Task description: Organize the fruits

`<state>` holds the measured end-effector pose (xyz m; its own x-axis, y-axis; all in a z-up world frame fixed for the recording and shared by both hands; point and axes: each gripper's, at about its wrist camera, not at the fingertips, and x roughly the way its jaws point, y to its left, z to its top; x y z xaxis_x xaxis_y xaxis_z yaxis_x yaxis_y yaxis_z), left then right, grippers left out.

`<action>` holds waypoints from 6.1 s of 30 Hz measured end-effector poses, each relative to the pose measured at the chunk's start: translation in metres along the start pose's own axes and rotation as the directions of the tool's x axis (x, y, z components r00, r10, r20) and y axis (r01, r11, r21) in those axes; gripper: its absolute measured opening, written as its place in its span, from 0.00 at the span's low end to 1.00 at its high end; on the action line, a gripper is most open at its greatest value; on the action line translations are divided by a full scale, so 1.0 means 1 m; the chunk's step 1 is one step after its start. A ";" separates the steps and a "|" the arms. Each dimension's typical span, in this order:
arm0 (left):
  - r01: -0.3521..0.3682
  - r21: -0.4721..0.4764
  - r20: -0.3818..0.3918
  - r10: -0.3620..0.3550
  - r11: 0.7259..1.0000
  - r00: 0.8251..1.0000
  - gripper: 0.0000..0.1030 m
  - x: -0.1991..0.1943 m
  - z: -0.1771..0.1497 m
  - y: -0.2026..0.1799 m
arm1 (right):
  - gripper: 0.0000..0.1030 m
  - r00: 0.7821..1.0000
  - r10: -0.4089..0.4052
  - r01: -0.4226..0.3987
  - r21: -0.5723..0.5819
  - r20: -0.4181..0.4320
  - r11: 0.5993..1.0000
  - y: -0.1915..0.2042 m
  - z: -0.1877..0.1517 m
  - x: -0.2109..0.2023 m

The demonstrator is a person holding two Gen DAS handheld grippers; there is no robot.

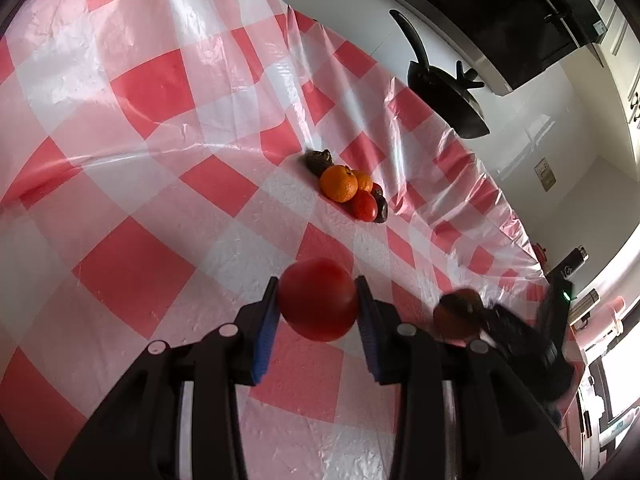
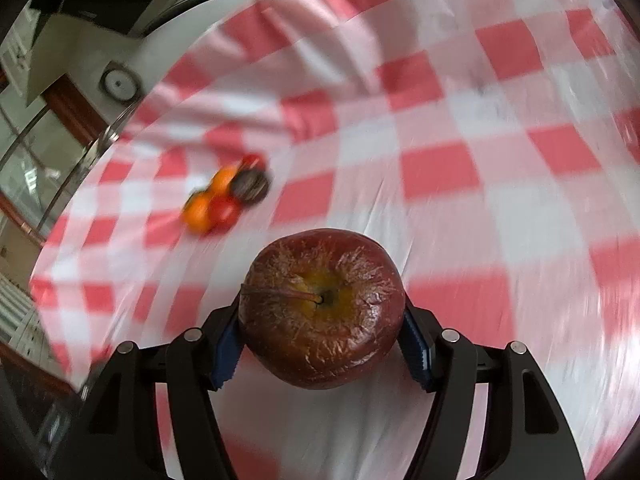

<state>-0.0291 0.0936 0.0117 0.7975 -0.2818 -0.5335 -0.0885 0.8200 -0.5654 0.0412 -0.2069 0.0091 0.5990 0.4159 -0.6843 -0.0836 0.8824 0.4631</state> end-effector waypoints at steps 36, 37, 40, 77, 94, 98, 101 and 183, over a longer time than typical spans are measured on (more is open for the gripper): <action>-0.201 -0.117 0.107 0.214 0.973 0.971 0.36 -0.252 -0.121 0.145 | 0.63 0.933 0.203 -0.358 -0.721 -0.297 0.594 0.241 -0.310 -0.093; -0.193 -0.136 0.111 0.209 0.972 0.972 0.36 -0.260 -0.125 0.151 | 0.63 0.934 0.208 -0.357 -0.738 -0.291 0.572 0.245 -0.316 -0.095; -0.204 -0.170 0.117 0.225 0.964 0.967 0.36 -0.276 -0.135 0.165 | 0.63 0.919 0.220 -0.395 -0.771 -0.328 0.500 0.256 -0.337 -0.100; -0.541 -0.426 -0.126 0.544 0.725 0.829 0.88 -0.292 -0.231 0.280 | 0.72 0.831 -0.182 -0.499 -0.849 -0.525 0.172 0.279 -0.488 0.016; -0.457 -0.543 -0.043 0.521 0.704 0.852 0.94 -0.309 -0.229 0.287 | 0.84 0.879 0.038 -0.474 -0.863 -0.475 0.174 0.291 -0.461 -0.038; -0.470 -0.544 -0.015 0.552 0.695 0.833 0.94 -0.321 -0.217 0.284 | 0.84 0.870 0.112 -0.493 -0.842 -0.480 0.217 0.294 -0.436 -0.061; -0.515 -0.526 0.027 0.618 0.677 0.786 0.96 -0.337 -0.198 0.272 | 0.84 0.858 0.196 -0.513 -0.810 -0.475 0.285 0.295 -0.407 -0.081; -0.135 0.149 -0.037 0.142 0.979 0.989 0.98 0.044 0.030 -0.019 | 0.38 0.976 -0.220 0.212 -0.243 -0.003 0.946 0.077 0.103 0.128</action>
<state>0.0251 0.0802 0.0178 0.7539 -0.1805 -0.6317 -0.1056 0.9157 -0.3877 0.1933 -0.1082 0.0159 0.6000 0.2124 -0.7713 -0.1455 0.9770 0.1559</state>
